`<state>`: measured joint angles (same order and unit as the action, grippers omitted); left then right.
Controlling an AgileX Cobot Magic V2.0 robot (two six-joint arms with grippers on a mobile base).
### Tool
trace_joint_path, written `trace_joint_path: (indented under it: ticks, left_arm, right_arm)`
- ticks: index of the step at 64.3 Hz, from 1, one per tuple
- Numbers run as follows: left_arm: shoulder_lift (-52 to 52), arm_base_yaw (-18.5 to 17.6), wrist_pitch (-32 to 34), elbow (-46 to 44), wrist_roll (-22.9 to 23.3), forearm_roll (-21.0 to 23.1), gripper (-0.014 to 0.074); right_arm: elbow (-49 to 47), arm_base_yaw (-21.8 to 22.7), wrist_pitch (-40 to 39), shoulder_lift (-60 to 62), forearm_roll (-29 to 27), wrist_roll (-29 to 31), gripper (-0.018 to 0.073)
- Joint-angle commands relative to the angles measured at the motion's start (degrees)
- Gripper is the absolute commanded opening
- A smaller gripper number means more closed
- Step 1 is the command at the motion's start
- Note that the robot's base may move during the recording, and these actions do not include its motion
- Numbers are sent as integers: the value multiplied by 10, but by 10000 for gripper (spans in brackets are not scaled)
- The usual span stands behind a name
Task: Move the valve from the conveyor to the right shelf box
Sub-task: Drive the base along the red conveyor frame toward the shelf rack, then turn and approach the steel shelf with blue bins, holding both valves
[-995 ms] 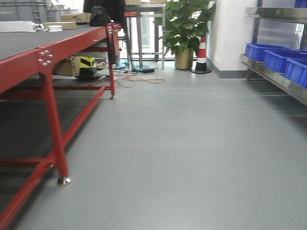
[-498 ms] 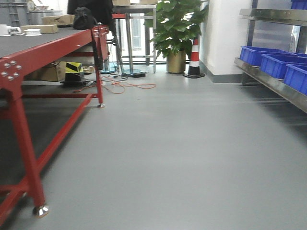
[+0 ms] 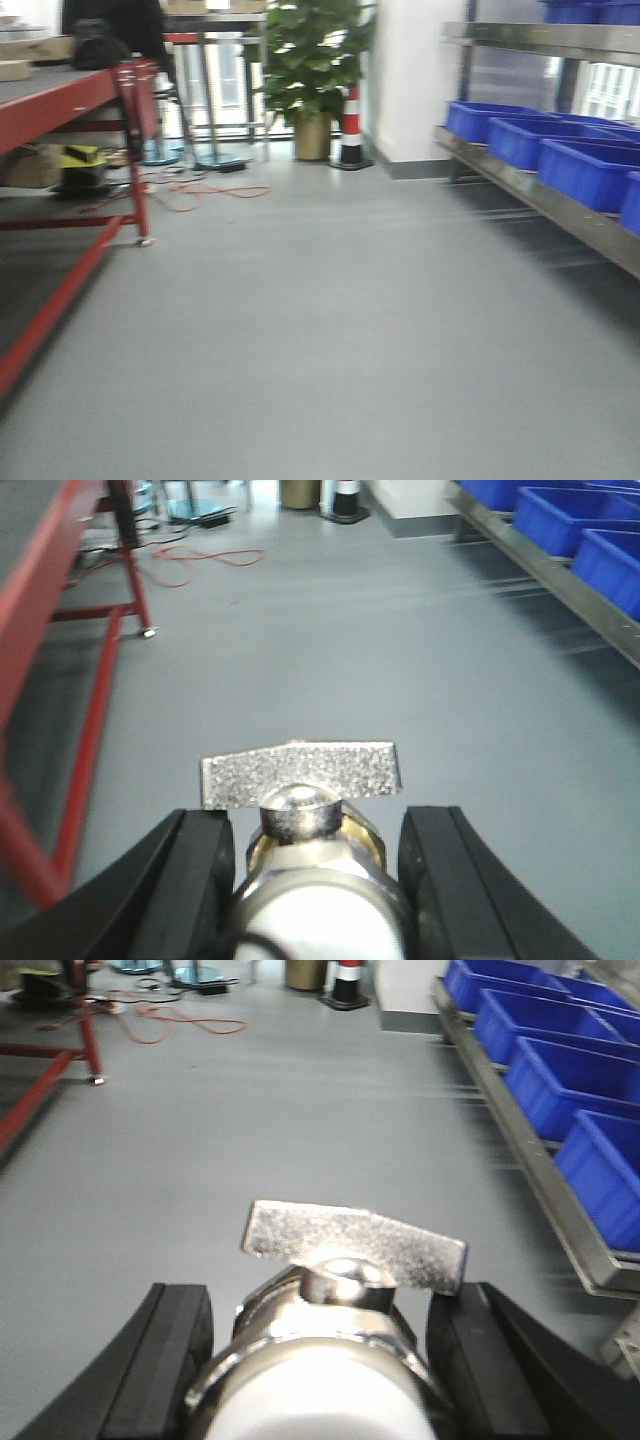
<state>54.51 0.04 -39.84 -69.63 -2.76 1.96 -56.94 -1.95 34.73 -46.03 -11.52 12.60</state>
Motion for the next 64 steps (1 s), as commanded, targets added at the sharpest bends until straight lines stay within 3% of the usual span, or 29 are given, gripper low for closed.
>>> trace_joint_path:
  ticks: [1,64]
  left_arm:
    - [-7,-4,35,-4,3,4,-111]
    - [-7,-4,36,-4,3,4,-111]
  right_arm:
    - [-6,0,-44,5,2,4,-153]
    - [-6,0,-44,5,2,4,-153]
